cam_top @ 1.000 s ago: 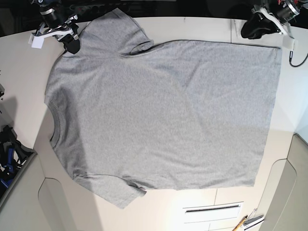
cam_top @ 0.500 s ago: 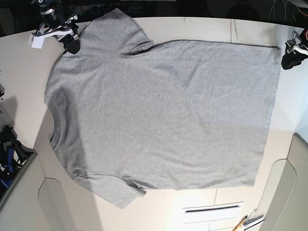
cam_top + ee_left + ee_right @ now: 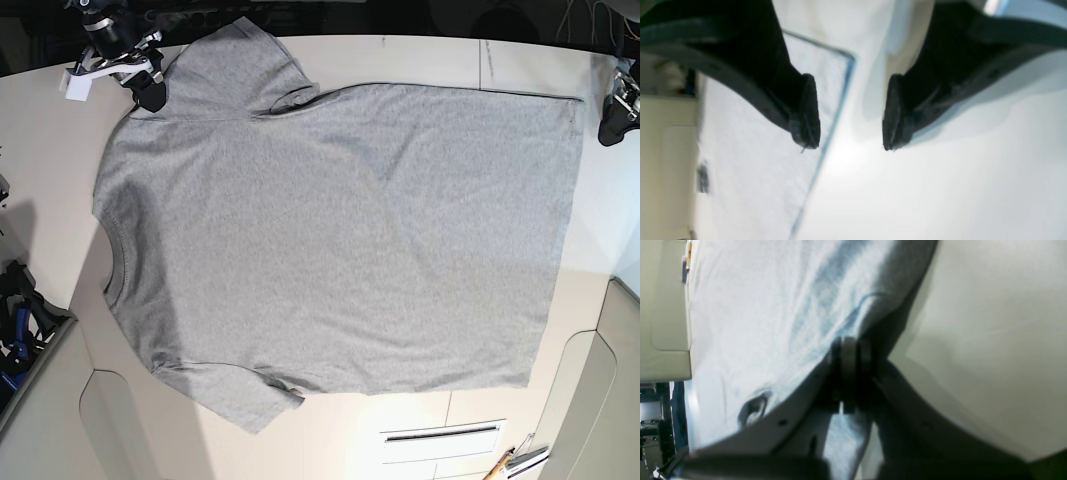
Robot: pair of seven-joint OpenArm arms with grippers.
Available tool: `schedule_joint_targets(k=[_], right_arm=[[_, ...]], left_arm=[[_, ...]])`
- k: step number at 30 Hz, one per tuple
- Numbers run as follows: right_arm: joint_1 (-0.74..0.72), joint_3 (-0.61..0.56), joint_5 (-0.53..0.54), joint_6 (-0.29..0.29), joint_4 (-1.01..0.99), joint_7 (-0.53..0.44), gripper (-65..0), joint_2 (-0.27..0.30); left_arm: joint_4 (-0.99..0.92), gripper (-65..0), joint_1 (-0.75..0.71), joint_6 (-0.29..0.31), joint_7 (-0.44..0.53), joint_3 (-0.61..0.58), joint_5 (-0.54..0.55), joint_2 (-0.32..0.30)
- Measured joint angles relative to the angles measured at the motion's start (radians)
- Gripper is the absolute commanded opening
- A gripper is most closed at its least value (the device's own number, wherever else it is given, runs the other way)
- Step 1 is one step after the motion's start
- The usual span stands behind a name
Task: Fold the T-shirt properly
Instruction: 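Grasp the shirt's shoulder edge with the right gripper and hem corner with the left, then lift and pull the grasped shirt edge toward the robot with both grippers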
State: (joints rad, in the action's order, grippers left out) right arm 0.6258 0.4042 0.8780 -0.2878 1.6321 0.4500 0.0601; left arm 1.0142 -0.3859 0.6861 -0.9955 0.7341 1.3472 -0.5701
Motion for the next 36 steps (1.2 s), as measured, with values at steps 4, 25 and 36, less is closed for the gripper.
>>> schedule_joint_targets(k=[4,25,36], right_arm=[[0.000,0.000,0.000,0.000,0.000,0.000,-65.0,0.000],[0.000,0.000,0.000,0.000,0.000,0.000,-65.0,0.000],[0.029,0.030,-0.121,-0.010,0.159,0.082,-65.0,-0.002]], left_arm=[[0.000,-30.4,-0.036,0.012,-0.027,-0.001,0.054,0.010],[0.086,-58.5,-0.065,0.046,-0.057,-0.192,0.052,0.002],[0.121,-65.0,-0.088,0.017,-0.117,-0.028,0.018,0.025]])
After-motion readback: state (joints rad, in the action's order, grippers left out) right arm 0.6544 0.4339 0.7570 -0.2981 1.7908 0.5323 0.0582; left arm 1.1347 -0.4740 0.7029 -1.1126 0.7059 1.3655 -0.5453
